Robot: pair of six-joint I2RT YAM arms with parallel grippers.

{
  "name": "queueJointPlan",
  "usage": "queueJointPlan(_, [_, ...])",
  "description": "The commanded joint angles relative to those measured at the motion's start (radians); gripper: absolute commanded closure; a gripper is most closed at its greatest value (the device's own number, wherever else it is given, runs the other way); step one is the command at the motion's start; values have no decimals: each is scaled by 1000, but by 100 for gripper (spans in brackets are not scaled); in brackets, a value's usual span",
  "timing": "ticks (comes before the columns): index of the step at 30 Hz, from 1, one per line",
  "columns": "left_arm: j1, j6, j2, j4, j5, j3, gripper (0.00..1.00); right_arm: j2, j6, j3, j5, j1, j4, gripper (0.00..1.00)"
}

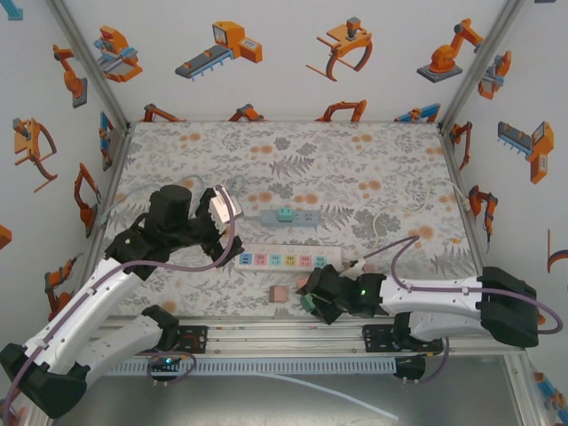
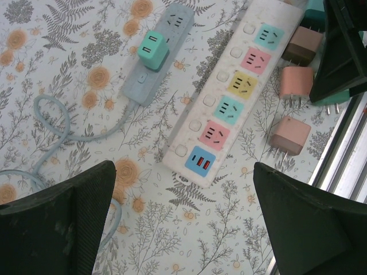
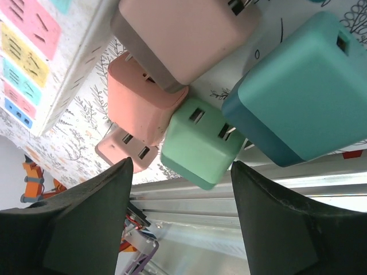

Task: Pull the plug off the socket

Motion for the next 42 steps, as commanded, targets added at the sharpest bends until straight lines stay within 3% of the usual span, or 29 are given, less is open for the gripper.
queueJointPlan(1, [5,-8,-1,7,-5,-6,3,-26,391,-9,56,10,-45,36])
queueJointPlan(10, [5,-10,20,8,-5,-5,3,-99,252,35,115,11,-96,31])
queueJointPlan(18, [5,-26,38,20,10,-1,3,-179,-90,161,299,-1,-186,32])
queueJointPlan(23, [5,-58,49,47,21,-4,3,-153,-588,294,368,-68,-163,29])
queueJointPlan(29, [5,-180,80,117,4,-5,3,-41,-1257,466,323,-161,-70,6])
queueJointPlan(32, [5,-254,91,179,-9,-19,3,2,-1580,510,272,-207,1,6])
queueJointPlan(37, [5,-362,117,289,-63,-41,3,97,-1959,573,280,-272,69,0])
queueJointPlan(42, [10,-471,195,349,-123,-21,3,170,-2261,570,56,-404,205,0])
